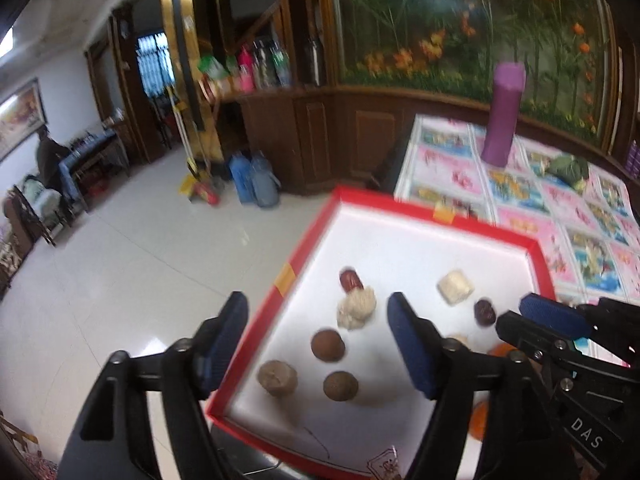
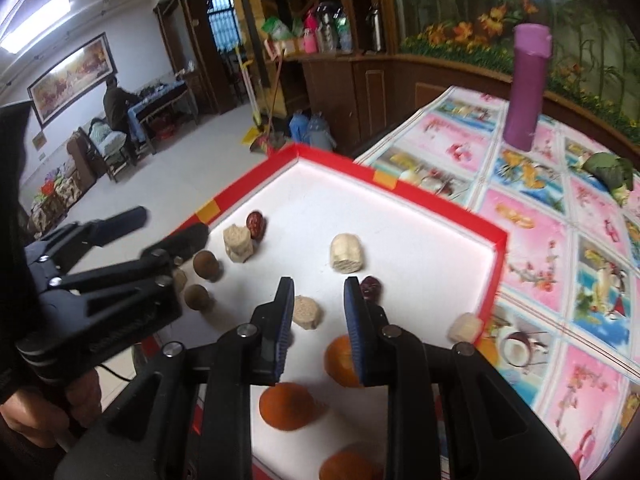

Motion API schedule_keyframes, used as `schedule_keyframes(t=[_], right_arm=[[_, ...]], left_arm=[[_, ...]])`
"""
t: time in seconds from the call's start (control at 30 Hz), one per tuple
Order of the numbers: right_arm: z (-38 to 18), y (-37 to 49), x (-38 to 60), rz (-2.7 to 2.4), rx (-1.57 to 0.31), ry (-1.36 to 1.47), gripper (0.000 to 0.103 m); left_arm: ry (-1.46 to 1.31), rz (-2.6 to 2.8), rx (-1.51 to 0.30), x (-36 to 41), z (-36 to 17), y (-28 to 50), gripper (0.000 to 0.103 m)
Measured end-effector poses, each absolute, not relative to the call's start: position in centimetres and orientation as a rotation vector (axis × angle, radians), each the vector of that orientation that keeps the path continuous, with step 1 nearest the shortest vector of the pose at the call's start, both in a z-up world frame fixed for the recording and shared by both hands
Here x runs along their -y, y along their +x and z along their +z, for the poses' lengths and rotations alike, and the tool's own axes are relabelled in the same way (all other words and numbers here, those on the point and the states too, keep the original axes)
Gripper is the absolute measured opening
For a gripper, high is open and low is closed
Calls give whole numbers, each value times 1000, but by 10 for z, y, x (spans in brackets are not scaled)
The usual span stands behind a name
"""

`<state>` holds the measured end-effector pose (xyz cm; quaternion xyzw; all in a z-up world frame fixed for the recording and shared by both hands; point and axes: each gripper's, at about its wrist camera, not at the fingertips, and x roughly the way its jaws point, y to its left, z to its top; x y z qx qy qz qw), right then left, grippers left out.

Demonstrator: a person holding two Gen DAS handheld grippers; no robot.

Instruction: Organize fruits

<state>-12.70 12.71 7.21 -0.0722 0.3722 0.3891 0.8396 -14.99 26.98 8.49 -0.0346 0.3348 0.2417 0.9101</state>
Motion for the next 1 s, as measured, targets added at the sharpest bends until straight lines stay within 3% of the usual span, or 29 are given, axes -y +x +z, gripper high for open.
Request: schedule_keyframes(t=[0.13,0.2,0.23,0.3,0.37,0.63,0.8,1.0], right_arm=[[89,-134,-105,797,-729,-110,28],[97,-137,-95,780,-697,-89,29],[102,-139,-87,769,-679,-74,32],[109,-144,-76,748,-651,-50,55],[117,-150,-61,729,-596,-12,66],[134,-164,-33,668,-496,30,85],[139,-170,-25,629,-458,50,102],[141,-176,-16,597,-405,96,103]], left_arm=[[-28,551,-616,-253,110,-162,84],[12,585,-576,-241,121,-168,93],[22,583,-562,-236,125,-170,96],[16,567,-545,-229,131,-174,103],[6,567,-527,-223,137,-178,103],[-40,564,-547,-217,151,-180,103],[-11,566,-536,-209,153,-182,103],[-17,565,-521,-210,156,-185,103]])
